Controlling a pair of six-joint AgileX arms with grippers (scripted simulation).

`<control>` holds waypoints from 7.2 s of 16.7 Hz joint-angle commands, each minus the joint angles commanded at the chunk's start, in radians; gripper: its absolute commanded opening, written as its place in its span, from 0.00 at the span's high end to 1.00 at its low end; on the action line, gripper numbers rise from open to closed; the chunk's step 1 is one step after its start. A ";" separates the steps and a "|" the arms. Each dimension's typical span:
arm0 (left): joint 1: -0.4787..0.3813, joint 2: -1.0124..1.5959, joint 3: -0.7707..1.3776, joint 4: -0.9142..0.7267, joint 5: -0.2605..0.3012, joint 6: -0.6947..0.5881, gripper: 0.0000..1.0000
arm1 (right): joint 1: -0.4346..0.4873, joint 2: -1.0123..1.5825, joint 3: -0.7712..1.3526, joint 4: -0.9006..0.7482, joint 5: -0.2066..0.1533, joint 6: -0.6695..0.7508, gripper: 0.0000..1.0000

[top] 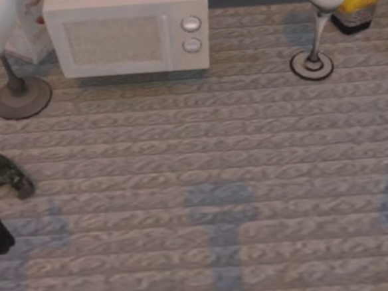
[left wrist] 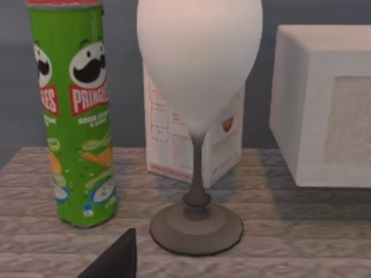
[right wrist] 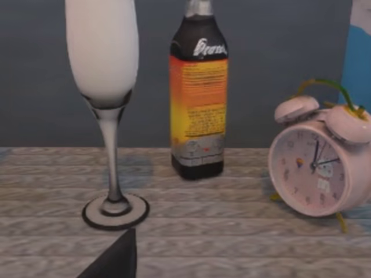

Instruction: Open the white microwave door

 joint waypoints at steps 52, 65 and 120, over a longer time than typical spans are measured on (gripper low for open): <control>-0.514 2.406 2.412 -1.102 -0.251 -0.459 0.00 | 0.000 0.000 0.000 0.000 0.000 0.000 0.00; -0.510 2.415 2.401 -1.084 -0.249 -0.456 0.60 | 0.000 0.000 0.000 0.000 0.000 0.000 0.00; -0.531 2.195 2.021 -0.919 -0.232 -0.419 1.00 | 0.000 0.000 0.000 0.000 0.000 0.000 0.00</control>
